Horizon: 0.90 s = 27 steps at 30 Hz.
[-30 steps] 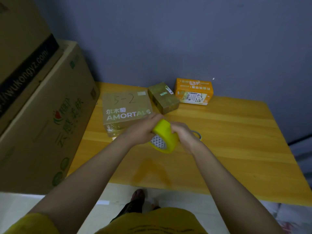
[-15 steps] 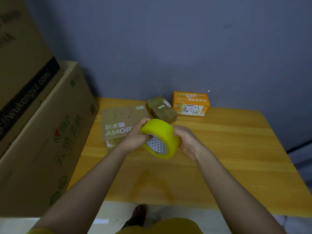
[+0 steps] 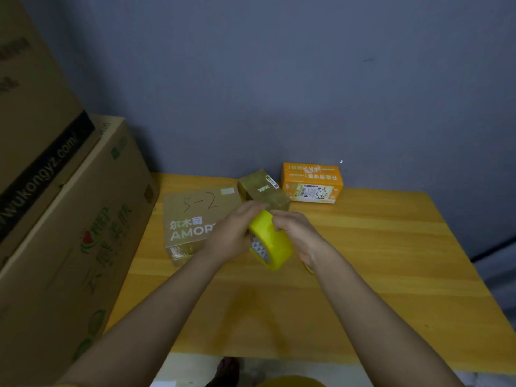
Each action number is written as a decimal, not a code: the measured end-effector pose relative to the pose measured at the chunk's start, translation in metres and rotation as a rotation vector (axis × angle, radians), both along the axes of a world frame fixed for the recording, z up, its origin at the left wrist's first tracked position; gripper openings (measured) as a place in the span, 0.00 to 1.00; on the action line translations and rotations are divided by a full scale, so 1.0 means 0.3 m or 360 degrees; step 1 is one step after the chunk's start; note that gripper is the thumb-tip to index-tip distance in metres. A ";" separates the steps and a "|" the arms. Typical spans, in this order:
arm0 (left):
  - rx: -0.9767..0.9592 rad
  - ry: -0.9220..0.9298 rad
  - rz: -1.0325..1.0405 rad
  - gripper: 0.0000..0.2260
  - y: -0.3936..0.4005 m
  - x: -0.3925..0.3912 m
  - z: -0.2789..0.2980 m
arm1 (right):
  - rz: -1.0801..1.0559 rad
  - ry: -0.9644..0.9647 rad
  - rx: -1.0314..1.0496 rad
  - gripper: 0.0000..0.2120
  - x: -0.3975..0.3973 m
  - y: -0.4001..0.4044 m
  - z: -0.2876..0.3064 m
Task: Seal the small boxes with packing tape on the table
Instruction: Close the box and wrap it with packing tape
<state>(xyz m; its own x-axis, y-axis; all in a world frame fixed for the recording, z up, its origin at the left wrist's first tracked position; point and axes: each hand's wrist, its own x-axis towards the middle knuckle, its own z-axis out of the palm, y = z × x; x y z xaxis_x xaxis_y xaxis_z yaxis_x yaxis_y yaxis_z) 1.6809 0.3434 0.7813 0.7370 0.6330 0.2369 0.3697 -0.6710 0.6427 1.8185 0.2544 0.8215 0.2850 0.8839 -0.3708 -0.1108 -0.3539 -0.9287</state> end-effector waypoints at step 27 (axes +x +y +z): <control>-0.0688 -0.0192 0.0304 0.30 0.018 -0.032 0.092 | 0.0101 -0.0147 0.0179 0.13 0.013 -0.037 0.012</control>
<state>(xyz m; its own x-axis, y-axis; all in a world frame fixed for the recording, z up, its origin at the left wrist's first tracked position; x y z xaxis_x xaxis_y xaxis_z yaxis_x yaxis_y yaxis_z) 1.6713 0.3488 0.8088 0.5816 0.8135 -0.0013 0.3661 -0.2603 0.8934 1.8224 0.2433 0.8250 0.2557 0.9356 -0.2434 -0.0039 -0.2508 -0.9680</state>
